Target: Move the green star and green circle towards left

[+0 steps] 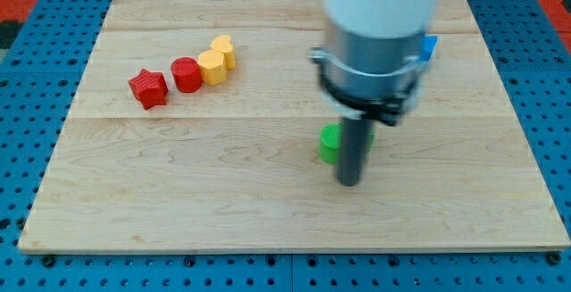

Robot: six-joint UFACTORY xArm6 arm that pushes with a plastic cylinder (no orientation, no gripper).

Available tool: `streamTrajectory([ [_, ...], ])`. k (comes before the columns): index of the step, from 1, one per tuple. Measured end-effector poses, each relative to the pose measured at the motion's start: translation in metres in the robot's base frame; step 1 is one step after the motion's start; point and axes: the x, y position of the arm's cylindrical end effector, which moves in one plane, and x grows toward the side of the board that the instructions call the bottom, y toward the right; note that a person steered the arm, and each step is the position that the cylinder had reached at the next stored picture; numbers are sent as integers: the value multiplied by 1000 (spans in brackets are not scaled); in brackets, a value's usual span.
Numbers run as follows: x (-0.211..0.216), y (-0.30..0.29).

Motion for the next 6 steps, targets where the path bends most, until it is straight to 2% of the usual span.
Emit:
streamTrajectory([
  [1,-32,67],
  [2,-82,130],
  [3,-113,138],
  [4,-81,98],
  [6,-46,-73],
])
